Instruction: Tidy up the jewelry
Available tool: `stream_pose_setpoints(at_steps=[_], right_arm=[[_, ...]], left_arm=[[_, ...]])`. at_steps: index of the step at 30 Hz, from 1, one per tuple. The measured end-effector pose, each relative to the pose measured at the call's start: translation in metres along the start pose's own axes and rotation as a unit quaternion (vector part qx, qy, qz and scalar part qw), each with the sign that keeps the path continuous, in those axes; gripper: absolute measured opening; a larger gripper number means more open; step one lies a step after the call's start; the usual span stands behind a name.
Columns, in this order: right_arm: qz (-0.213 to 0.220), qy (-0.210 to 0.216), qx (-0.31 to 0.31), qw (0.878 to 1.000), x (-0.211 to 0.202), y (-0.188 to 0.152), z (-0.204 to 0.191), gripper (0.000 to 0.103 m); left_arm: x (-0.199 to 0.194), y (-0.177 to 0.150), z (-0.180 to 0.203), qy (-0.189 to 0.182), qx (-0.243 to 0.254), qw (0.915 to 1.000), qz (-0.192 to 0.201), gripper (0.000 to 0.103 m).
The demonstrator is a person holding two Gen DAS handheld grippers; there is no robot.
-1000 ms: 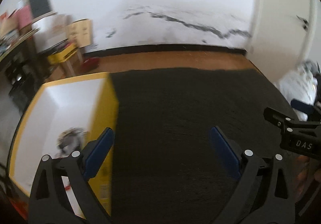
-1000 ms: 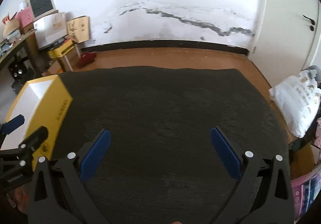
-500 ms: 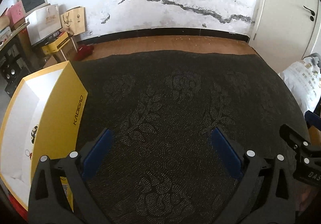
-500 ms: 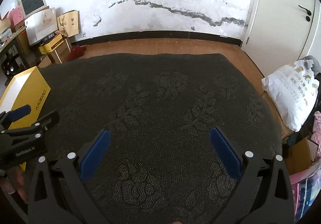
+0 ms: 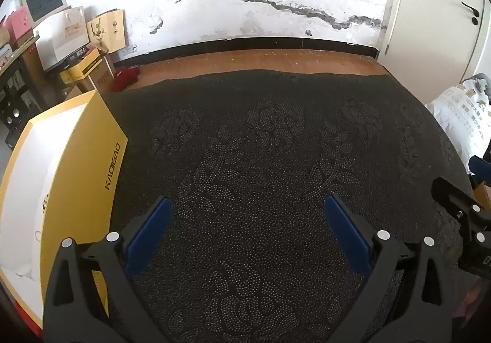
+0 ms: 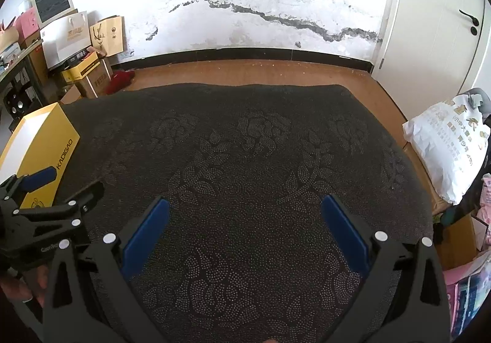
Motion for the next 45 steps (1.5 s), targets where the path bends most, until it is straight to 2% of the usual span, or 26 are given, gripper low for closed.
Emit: stream_pose_setpoints(at_steps=[16,45], right_arm=[[-0.001,-0.001,-0.002,1.000,0.006,0.004,-0.006,0.096],[0.002,-0.002,0.002,1.000,0.003,0.002,-0.004,0.096]], left_arm=[[-0.003,0.004,-0.012,0.007,-0.006,0.9999,0.007,0.097],[-0.004,0.003,-0.006,0.011,-0.001,0.9999,0.009,0.097]])
Point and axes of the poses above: each gripper's, at about its wrist camera, not at the fingertips, and x roughly the way its jaws point, z to its right, y to its top, the point moved 9 cm from there along x, roughly the way its jaws point, and after that the axes turned 4 degrees about -z, right-handed, at the moved point
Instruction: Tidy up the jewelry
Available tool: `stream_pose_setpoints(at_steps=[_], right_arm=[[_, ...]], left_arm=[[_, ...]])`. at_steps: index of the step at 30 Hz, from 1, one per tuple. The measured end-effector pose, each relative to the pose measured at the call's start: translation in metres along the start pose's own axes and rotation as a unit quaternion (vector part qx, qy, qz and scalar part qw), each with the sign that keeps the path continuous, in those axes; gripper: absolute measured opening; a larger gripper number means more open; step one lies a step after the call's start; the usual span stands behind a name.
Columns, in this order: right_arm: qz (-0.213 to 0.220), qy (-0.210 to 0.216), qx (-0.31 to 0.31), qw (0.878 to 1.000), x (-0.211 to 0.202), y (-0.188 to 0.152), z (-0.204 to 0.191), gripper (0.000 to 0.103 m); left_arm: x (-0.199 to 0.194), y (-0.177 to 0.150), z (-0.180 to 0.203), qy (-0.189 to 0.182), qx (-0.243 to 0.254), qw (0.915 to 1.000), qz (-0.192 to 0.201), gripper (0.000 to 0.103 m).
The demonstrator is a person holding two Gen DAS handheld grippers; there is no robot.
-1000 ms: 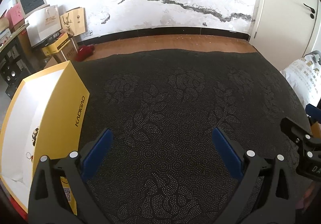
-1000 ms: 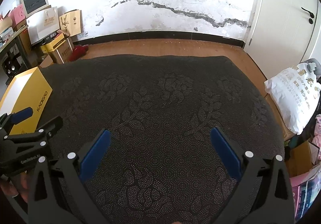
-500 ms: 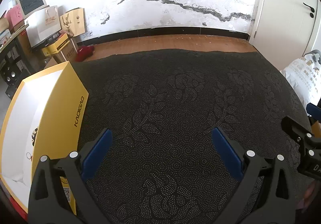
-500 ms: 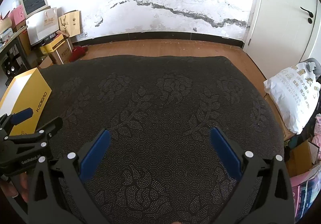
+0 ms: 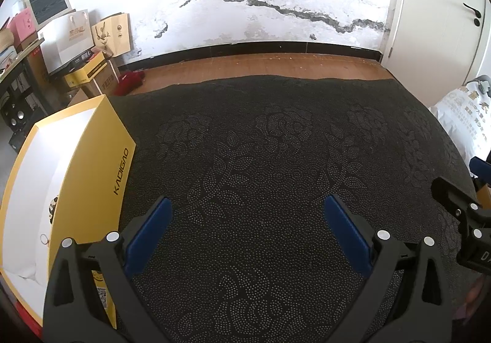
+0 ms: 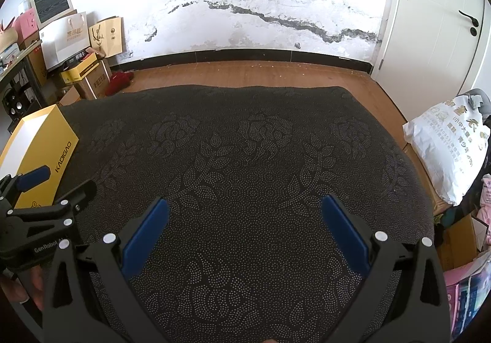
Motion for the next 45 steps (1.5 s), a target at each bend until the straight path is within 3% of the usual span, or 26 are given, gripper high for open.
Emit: stream_pose_setpoints(at_steps=[45], right_arm=[[0.004,0.000,-0.001,1.000,-0.0005,0.0051,-0.0030,0.096]], left_arm=[[0.0012,0.0005,-0.0042,0.004,0.000,0.9999,-0.010,0.097]])
Point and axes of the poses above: each gripper's, at about its wrist camera, not at the fingertips, and x roughly the way its jaws point, z to its right, y to its top, the point moved 9 cm from there along x, roughly the way its jaws point, and after that the axes turned 4 degrees about -z, right-handed, at the moved point
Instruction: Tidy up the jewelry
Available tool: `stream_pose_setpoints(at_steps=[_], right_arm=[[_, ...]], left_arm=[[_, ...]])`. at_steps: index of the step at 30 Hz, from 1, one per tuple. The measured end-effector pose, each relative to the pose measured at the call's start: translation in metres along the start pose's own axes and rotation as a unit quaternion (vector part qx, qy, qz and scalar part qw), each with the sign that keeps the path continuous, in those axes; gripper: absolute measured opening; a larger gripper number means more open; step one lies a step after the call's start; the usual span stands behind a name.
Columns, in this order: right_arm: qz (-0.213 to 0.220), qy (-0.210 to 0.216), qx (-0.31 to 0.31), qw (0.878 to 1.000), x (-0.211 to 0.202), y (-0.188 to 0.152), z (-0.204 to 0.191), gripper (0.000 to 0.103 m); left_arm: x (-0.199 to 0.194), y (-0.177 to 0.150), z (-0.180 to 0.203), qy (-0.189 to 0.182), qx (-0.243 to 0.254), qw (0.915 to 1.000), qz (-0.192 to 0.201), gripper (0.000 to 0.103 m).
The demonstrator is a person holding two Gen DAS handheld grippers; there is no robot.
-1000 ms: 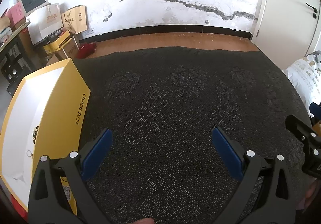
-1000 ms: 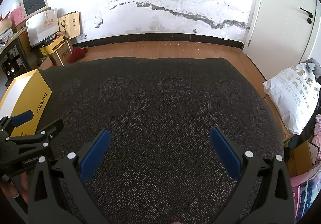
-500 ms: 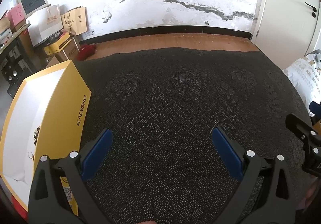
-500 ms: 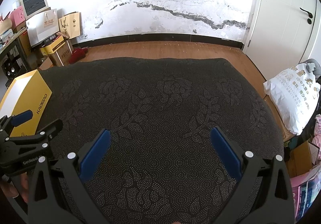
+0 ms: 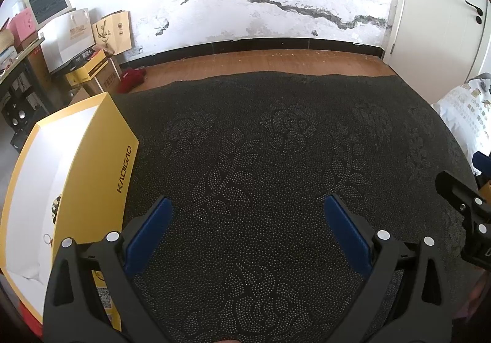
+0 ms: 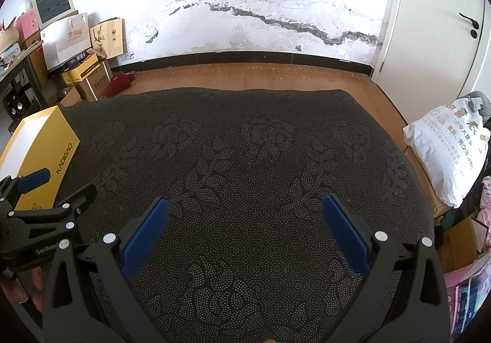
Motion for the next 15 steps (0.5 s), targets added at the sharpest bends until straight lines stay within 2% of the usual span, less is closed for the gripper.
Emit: stream_pose_setpoints(at_steps=[15], right_arm=[[0.001,0.000,0.000,1.000,0.0000,0.0023,-0.0001,0.096]], left_arm=[[0.0027,-0.0037,0.0015,-0.003,0.010,0.9999,-0.005,0.097]])
Point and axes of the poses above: each gripper's, at about its wrist camera, not at the fingertips, and x roughly the way its jaws point, z to its right, y to its top, the point moved 9 cm from there along x, roughly the way its jaws point, and after that the axes turned 4 degrees about -z, right-handed, at the moved point
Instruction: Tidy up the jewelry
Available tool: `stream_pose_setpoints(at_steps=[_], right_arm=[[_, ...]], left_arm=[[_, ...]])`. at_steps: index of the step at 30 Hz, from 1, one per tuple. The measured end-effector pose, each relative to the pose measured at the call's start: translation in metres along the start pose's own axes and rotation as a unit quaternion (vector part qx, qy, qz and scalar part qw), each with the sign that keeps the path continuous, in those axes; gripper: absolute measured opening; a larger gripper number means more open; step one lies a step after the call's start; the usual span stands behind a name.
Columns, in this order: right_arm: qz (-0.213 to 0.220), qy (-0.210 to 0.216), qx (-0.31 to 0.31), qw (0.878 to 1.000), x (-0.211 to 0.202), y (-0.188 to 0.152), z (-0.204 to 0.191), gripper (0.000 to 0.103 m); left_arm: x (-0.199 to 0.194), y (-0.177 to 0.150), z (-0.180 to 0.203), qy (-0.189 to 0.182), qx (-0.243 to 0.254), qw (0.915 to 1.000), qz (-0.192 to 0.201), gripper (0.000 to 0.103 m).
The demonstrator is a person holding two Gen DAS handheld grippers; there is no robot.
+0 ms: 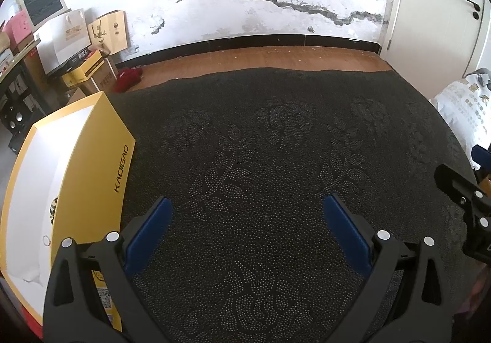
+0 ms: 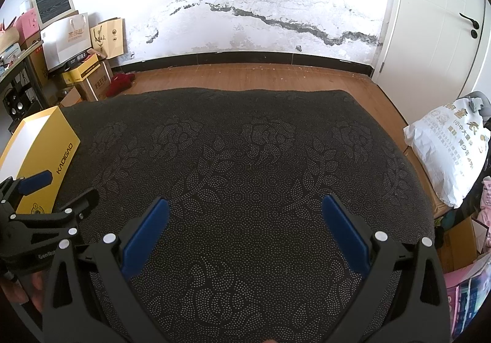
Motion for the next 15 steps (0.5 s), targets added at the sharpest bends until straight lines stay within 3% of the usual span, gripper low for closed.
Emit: stream_pose_setpoints(at_steps=[7,15], right_arm=[[0.000,0.001,0.000,1.000,0.0001,-0.0003,0.0004,0.096],[0.001,0.000,0.000,1.000,0.0004,0.0002,0.0001,0.096]], left_arm=[[-0.0073,0.0032,-0.0001,-0.005,-0.003,0.9996,0.029,0.097],[-0.0063,0.0025,0.0018,-0.019,-0.007,0.9995,0.023,0.097]])
Point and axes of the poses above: each gripper's, at about its wrist camera, not at the fingertips, and x roughly the way its jaws point, z to its right, y to its top, the point moved 9 cm from there along x, roughly the way its jaws point, and after that the axes turned 4 degrees about -z, right-handed, at the moved point
